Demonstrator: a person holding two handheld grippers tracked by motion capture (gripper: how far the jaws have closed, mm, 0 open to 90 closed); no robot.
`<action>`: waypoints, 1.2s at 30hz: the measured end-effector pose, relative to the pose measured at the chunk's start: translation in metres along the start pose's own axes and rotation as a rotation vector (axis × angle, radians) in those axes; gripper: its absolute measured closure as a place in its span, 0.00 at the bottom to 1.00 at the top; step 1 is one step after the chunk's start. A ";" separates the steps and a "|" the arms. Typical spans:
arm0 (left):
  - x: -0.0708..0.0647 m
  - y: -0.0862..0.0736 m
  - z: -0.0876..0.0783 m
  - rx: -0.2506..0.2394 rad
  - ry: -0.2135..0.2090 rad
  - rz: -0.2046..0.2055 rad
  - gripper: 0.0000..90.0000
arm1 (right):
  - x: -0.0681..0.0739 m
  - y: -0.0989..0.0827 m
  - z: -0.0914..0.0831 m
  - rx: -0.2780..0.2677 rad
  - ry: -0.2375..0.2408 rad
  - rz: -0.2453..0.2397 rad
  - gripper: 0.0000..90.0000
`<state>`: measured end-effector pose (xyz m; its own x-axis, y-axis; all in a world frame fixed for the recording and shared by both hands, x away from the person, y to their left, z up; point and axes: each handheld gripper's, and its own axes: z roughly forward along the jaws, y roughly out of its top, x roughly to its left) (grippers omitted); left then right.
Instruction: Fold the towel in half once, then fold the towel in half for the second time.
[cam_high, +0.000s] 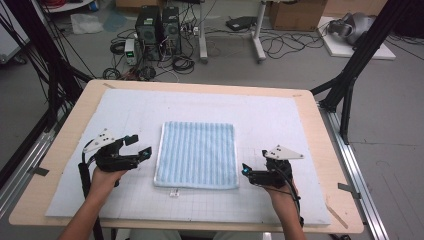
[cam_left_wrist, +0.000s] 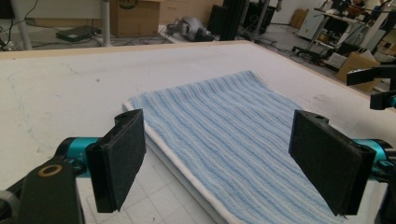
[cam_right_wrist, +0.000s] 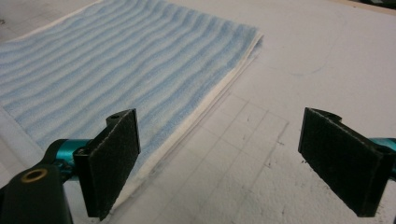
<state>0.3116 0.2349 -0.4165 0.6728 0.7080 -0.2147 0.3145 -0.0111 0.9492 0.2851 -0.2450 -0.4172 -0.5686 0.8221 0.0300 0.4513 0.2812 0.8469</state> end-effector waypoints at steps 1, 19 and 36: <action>0.001 0.000 -0.001 0.003 0.001 0.001 0.22 | -0.001 0.000 0.000 -0.003 -0.005 -0.007 0.13; 0.000 -0.003 0.001 0.041 0.011 0.006 0.23 | -0.009 0.001 -0.003 -0.006 -0.026 0.000 0.12; 0.027 0.016 0.033 0.094 0.052 -0.053 0.21 | -0.008 0.003 0.001 -0.004 0.000 0.003 0.12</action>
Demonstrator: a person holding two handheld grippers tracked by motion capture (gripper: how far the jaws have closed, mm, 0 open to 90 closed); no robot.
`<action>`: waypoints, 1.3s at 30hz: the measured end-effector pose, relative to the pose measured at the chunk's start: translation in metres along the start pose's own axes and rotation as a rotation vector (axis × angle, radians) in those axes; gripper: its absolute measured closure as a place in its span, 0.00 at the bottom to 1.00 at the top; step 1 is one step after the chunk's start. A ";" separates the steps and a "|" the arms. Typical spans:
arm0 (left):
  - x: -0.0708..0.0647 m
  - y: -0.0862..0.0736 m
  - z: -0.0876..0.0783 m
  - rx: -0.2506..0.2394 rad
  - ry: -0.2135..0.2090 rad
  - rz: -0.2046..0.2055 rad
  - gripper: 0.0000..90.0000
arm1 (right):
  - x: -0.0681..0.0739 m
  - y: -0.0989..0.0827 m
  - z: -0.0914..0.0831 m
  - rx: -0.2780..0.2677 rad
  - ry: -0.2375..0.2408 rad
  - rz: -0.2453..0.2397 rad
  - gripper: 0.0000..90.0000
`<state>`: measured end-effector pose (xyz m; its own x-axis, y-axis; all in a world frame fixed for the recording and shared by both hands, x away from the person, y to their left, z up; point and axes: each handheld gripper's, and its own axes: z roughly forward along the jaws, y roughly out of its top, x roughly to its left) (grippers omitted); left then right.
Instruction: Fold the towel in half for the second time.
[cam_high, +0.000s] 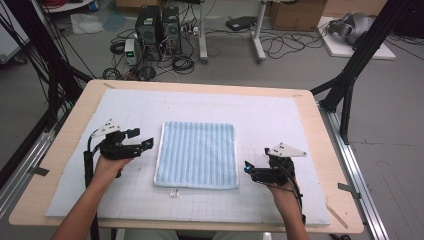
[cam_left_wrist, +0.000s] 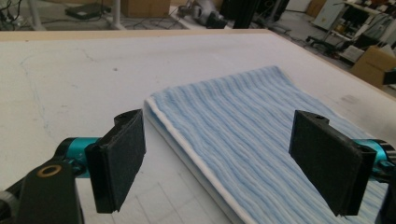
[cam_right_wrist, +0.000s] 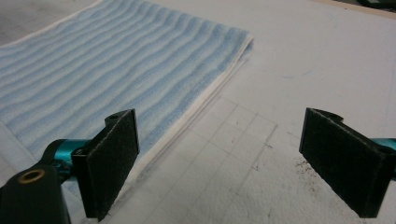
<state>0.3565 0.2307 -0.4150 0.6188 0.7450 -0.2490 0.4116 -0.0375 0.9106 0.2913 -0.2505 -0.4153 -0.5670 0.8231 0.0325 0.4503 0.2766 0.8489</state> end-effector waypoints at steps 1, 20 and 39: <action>0.002 0.004 0.004 0.011 0.013 0.003 0.22 | 0.001 0.000 0.000 0.002 0.003 0.003 0.12; 0.044 0.018 0.090 0.186 0.081 0.028 0.41 | -0.001 -0.002 0.002 0.006 0.023 0.015 0.12; 0.039 0.013 0.112 0.302 0.031 0.155 0.94 | 0.002 0.000 0.012 0.030 0.031 0.016 0.12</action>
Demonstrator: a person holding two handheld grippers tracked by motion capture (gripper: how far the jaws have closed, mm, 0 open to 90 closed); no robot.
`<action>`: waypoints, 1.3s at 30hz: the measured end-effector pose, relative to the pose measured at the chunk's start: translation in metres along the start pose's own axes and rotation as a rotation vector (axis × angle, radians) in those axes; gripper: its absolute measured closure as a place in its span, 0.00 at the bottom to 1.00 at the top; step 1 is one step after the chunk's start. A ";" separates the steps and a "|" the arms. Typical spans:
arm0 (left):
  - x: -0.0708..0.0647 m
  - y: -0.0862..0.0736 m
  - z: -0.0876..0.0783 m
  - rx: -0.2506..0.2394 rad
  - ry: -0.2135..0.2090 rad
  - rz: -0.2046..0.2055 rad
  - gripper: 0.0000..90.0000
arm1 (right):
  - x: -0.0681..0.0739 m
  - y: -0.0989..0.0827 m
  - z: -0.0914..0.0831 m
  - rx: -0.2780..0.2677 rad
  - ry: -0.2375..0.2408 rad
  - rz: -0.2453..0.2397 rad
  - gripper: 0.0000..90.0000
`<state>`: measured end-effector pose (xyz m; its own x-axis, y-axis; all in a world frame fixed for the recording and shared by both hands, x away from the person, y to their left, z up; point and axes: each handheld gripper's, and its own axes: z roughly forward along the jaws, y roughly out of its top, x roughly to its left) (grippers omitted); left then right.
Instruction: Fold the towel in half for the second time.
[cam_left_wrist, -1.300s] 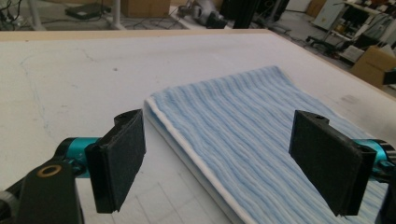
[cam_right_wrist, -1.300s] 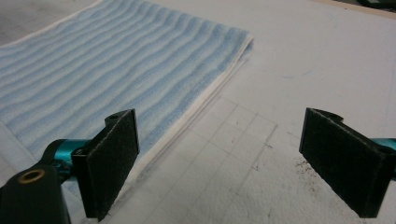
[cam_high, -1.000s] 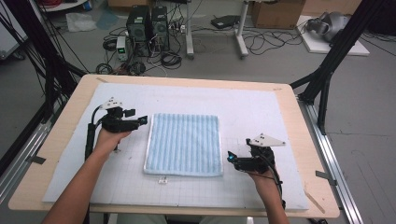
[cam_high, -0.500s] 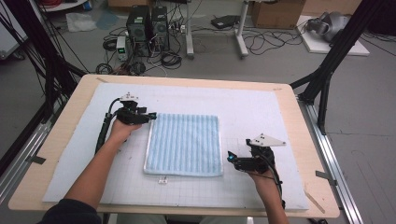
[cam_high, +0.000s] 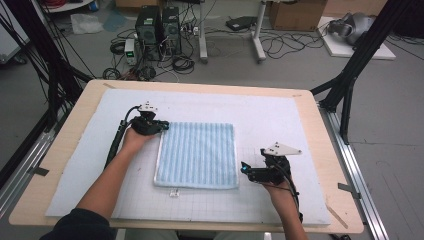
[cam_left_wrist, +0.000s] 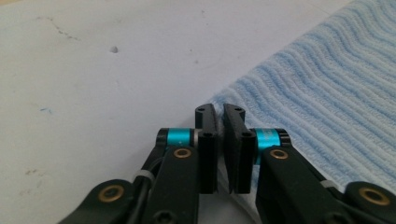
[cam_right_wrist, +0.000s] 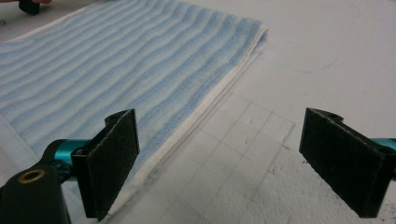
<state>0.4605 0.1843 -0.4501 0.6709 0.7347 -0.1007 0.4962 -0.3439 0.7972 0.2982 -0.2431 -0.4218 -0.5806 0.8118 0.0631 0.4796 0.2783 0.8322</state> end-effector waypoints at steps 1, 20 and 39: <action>0.001 0.000 0.000 -0.004 -0.006 -0.009 0.95 | 0.000 0.001 0.002 0.001 -0.001 -0.003 0.12; 0.005 0.000 -0.010 -0.061 -0.057 -0.089 0.96 | -0.032 0.068 0.082 0.069 0.028 0.012 0.18; 0.005 -0.004 -0.012 -0.070 -0.064 -0.123 0.96 | -0.050 0.072 0.143 0.179 0.042 0.041 0.78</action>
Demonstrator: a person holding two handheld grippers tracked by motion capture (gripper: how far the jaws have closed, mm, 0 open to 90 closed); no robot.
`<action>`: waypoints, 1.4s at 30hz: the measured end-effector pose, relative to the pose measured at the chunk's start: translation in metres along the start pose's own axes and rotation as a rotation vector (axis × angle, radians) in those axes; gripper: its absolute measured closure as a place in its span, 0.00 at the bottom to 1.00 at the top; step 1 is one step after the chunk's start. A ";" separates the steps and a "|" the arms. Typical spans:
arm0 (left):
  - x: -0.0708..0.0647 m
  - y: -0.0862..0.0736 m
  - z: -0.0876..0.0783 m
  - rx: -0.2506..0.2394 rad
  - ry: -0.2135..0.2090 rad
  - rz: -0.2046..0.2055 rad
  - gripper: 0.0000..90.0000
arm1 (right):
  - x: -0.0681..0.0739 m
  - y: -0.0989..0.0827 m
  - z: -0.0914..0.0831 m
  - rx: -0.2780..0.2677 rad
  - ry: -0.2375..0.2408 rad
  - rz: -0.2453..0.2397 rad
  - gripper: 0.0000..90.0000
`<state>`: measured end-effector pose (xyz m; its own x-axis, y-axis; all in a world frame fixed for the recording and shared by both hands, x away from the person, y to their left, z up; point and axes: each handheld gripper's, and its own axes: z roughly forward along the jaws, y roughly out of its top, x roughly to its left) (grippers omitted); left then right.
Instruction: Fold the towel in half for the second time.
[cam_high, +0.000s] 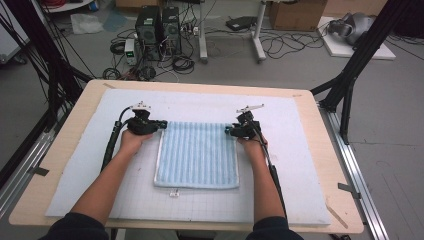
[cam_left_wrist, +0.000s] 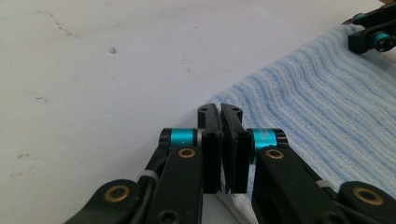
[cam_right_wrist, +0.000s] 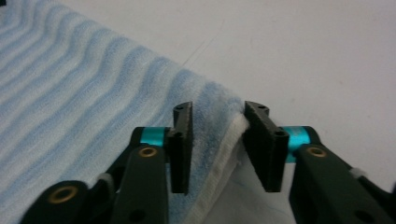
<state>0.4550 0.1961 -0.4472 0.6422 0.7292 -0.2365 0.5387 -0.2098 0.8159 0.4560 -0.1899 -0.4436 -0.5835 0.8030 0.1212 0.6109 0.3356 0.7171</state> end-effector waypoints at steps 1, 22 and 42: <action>0.000 0.001 -0.001 -0.006 0.007 -0.001 0.96 | 0.002 0.000 0.000 0.007 0.001 -0.004 0.87; -0.017 0.012 -0.039 -0.155 -0.040 0.037 0.96 | 0.012 0.006 -0.039 -0.183 0.052 -0.041 0.91; -0.061 -0.032 -0.086 -0.210 -0.100 0.104 0.96 | 0.038 -0.030 -0.082 -0.222 0.130 -0.100 0.90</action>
<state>0.3524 0.2142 -0.4134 0.7446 0.6406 -0.1878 0.3481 -0.1326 0.9280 0.3717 -0.2098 -0.4041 -0.7076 0.6964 0.1196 0.4233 0.2822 0.8609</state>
